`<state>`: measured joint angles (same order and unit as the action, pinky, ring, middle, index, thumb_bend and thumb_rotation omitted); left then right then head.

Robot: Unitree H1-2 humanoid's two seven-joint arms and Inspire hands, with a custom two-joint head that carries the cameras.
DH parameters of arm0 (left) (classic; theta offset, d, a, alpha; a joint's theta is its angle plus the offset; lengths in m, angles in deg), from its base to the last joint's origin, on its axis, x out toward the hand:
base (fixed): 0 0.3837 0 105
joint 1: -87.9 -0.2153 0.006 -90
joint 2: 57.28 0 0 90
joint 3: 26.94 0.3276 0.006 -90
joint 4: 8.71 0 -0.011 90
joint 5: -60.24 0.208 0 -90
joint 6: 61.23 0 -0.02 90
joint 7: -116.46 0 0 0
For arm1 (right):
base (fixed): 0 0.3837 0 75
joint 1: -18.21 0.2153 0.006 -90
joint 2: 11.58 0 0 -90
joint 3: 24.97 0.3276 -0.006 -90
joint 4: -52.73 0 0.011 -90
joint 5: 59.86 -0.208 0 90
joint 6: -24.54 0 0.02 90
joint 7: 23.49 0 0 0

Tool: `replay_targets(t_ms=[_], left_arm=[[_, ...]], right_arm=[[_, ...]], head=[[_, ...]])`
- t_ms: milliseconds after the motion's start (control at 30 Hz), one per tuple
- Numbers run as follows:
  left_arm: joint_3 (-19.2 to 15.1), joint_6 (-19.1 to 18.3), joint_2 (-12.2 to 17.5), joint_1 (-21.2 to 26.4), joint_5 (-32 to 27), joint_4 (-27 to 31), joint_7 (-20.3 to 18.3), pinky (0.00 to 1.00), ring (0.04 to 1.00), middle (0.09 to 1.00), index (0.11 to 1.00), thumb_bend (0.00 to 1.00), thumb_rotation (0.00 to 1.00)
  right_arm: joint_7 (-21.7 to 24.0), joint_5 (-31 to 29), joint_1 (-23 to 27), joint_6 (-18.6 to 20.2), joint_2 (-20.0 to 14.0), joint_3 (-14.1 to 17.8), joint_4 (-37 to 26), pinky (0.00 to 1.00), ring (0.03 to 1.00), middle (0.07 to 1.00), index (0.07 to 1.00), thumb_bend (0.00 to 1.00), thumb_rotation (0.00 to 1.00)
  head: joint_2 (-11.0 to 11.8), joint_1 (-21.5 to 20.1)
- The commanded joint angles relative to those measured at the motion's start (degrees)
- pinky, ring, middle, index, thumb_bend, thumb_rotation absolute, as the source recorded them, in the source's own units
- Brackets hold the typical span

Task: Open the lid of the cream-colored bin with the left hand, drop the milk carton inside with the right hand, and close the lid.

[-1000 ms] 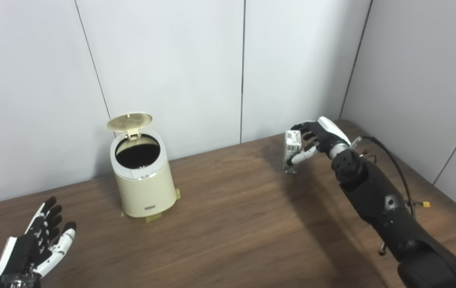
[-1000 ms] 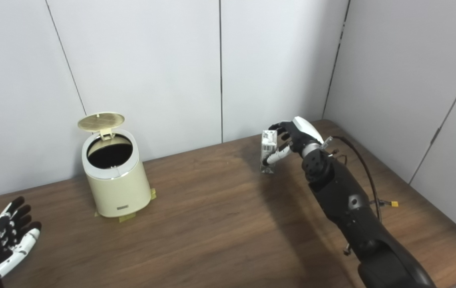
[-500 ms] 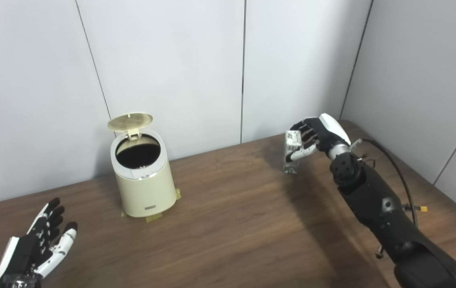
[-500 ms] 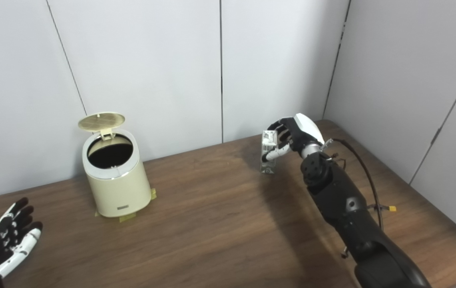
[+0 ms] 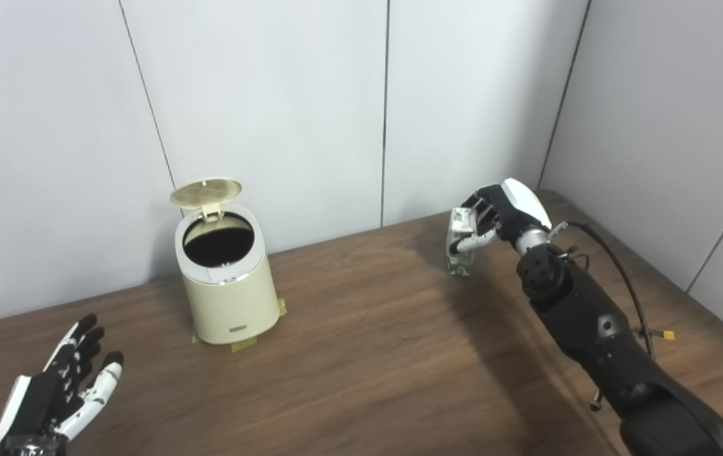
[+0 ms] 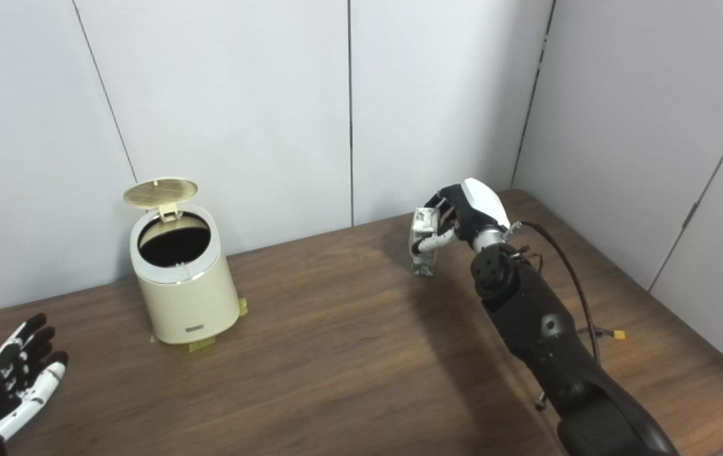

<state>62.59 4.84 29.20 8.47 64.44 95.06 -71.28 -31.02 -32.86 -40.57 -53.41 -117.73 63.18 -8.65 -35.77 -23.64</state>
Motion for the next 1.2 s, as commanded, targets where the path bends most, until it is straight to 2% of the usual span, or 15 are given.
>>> replay_targets(t_ms=[0,100,167,400,567,633,733,1033,1167], left_arm=[[-0.4,0.9,0.3,1.7,-0.4,1.8,0.3,0.97,0.951,0.939,0.958,0.26,0.27],[-0.7,1.2,0.2,1.7,-0.7,1.6,0.3,0.95,0.941,0.931,0.951,0.27,0.29],[-0.9,1.3,0.2,1.6,-1.3,1.4,0.1,0.95,0.946,0.936,0.956,0.26,0.29],[0.5,2.6,1.0,1.2,0.3,0.9,0.2,0.96,0.948,0.933,0.949,0.29,0.38],[0.8,4.1,0.9,0.9,0.3,-0.3,0.1,0.94,0.941,0.931,0.946,0.29,0.35],[0.9,4.7,0.8,0.7,0.6,-0.6,0.3,0.92,0.933,0.926,0.941,0.30,0.35],[1.0,5.0,0.3,0.4,0.4,-0.8,0.4,0.89,0.921,0.922,0.938,0.34,0.38],[2.0,5.5,-0.8,-0.4,1.2,-0.7,1.0,0.85,0.910,0.925,0.930,0.36,0.37],[2.4,6.0,-1.3,-1.0,1.7,-0.9,1.2,0.84,0.906,0.922,0.930,0.38,0.41]], right_arm=[[-2.6,1.2,2.5,-1.0,-1.7,0.5,-1.9,0.43,0.443,0.496,0.486,0.52,0.00],[-3.5,0.5,2.2,-1.0,-1.1,1.6,-3.1,0.39,0.405,0.468,0.494,0.52,0.00],[-4.2,0.7,1.8,-2.3,-1.1,1.7,-4.2,0.37,0.385,0.462,0.505,0.52,0.00],[-3.2,2.1,-0.2,-1.0,-0.2,1.9,-17.6,0.39,0.397,0.488,0.498,0.52,0.00],[-1.2,2.4,-0.9,2.0,1.9,2.1,-26.4,0.40,0.412,0.511,0.481,0.52,0.00],[-0.7,1.8,-1.1,1.1,2.8,2.1,-28.7,0.40,0.415,0.513,0.479,0.52,0.00],[0.4,2.2,-1.1,0.7,4.3,1.3,-31.7,0.40,0.418,0.511,0.482,0.52,0.00],[3.8,5.8,0.8,1.3,9.6,-2.6,-39.8,0.38,0.417,0.508,0.482,0.52,0.00],[4.9,6.3,1.5,-0.8,11.6,-4.1,-41.6,0.34,0.394,0.499,0.498,0.52,0.00]], head=[[-0.1,0.0],[-0.2,0.1],[-0.2,0.1],[-0.5,2.1],[-0.4,3.9],[-0.3,5.1],[-0.2,6.7],[0.0,12.5],[-0.2,14.4]])
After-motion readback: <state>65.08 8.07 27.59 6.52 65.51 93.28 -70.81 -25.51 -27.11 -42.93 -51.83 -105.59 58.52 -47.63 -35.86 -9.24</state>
